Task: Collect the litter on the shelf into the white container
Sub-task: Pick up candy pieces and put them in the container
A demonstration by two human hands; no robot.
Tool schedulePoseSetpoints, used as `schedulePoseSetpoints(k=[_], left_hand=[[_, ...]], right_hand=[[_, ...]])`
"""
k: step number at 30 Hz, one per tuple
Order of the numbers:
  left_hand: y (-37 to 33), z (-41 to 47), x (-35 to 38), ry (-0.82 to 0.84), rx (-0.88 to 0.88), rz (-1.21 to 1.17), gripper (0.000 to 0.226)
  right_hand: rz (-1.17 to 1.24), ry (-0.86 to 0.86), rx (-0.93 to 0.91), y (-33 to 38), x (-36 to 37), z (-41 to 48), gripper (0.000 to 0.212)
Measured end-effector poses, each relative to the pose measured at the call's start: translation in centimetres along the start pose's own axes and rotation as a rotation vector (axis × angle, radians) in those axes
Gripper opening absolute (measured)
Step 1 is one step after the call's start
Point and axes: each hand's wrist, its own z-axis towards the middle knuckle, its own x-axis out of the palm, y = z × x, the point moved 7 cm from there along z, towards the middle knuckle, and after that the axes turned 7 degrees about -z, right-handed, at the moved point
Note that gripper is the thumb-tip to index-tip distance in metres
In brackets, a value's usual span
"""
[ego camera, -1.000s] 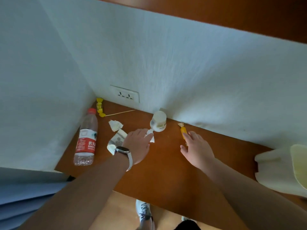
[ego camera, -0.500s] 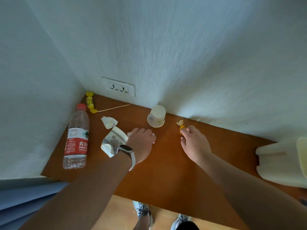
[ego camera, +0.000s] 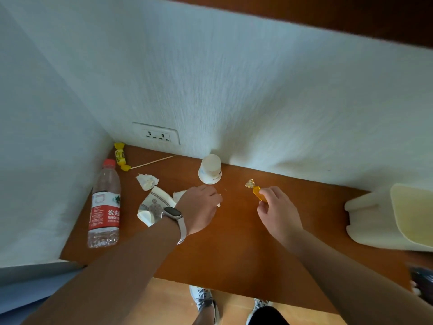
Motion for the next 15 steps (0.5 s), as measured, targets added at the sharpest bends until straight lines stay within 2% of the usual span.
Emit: schedulePoseSetpoints(k=[7,15], left_hand=[[-7.4,3.9,-2.0,-0.070,0.092,-0.077,0.010],[-18.6,10.5,-1.3,-0.036,0.245,-0.055,0.011]], right_hand=[[0.086,-0.064,0.088,-4.3,-5.9,-3.4,0.027],[0.151,-0.217,0.189,-12.6,-13.9,-7.5,0.015]])
